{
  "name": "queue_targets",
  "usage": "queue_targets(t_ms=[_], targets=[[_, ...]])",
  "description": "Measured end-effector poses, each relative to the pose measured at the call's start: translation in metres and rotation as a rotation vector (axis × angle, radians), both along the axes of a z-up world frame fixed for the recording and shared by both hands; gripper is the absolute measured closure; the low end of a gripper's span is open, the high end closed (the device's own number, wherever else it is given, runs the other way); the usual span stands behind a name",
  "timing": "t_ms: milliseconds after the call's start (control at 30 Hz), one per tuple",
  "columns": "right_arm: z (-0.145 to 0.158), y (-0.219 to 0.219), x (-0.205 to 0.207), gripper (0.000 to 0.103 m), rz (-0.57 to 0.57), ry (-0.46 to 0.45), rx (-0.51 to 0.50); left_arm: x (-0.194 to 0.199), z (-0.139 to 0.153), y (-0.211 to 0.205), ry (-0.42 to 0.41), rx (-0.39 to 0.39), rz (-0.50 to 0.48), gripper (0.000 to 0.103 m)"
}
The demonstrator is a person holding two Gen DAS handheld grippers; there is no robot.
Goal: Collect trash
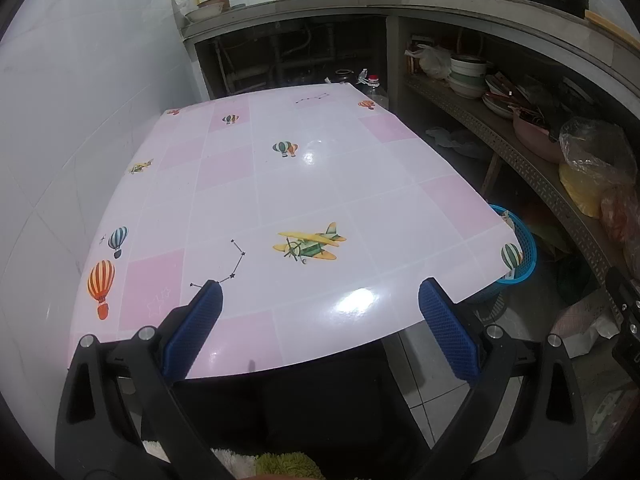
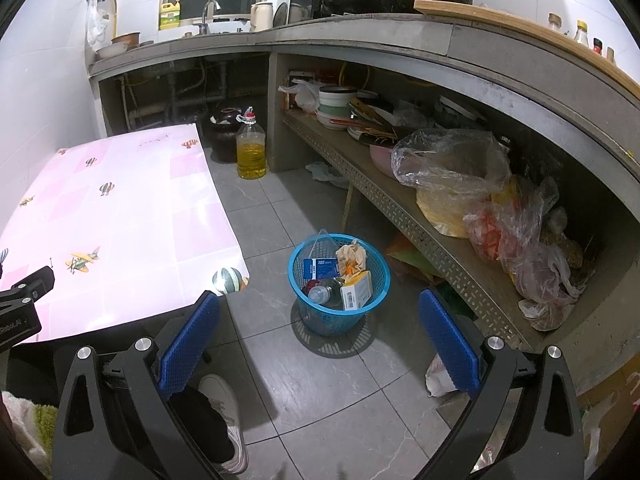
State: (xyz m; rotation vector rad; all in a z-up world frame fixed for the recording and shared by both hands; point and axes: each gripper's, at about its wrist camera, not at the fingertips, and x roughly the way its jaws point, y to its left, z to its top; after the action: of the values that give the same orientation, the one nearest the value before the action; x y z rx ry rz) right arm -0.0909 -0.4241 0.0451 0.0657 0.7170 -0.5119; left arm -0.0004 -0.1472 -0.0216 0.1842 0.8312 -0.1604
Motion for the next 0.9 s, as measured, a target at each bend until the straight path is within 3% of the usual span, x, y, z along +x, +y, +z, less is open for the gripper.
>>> queue_targets(t_ms=[900], targets=[[0.0002, 0.0020, 0.0009, 0.006, 0.000, 0.000, -0.002, -0.0026, -0.0044, -0.0011, 0.011, -0.007, 0.011, 0.008]])
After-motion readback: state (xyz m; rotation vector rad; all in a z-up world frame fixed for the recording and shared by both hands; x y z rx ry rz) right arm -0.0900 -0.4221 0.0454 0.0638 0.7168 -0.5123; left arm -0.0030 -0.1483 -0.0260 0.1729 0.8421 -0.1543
